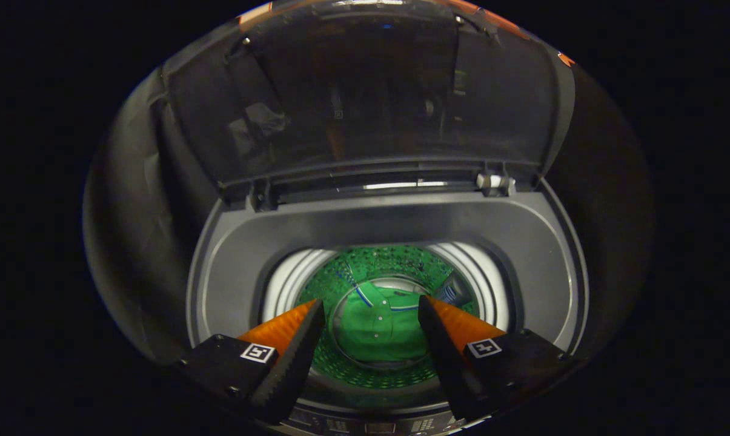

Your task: Put the clothes into the washing machine and then close the washing machine lid.

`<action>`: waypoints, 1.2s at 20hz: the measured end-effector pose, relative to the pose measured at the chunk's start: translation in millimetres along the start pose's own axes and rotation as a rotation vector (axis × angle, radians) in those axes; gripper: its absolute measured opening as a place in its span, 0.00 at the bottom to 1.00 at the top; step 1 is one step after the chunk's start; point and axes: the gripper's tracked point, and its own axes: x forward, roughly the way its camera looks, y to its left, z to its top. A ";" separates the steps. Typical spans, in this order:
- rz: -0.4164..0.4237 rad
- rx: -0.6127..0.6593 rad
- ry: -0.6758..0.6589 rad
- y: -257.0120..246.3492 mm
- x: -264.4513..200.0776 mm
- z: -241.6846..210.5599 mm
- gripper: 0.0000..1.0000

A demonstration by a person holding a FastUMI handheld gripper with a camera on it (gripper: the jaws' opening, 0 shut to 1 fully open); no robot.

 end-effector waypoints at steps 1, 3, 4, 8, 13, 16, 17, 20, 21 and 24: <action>0.008 -0.009 -0.035 4.1 -12.0 9.2 0.99; 0.032 -0.031 -0.106 11.8 -39.2 31.1 0.99; 0.045 -0.037 -0.136 15.7 -52.1 41.5 0.99; 0.070 -0.040 -0.287 22.5 -107.3 92.6 0.99; 0.099 -0.040 -0.463 32.3 -160.7 168.6 0.99; 0.080 -0.055 -0.528 28.5 -182.2 210.8 0.98; 0.080 -0.055 -0.542 28.1 -186.2 223.9 0.98; 0.058 -0.056 -0.573 23.3 -176.1 262.0 0.98; 0.046 -0.064 -0.567 21.7 -167.4 270.3 0.98; 0.028 -0.064 -0.528 17.6 -131.2 285.7 0.98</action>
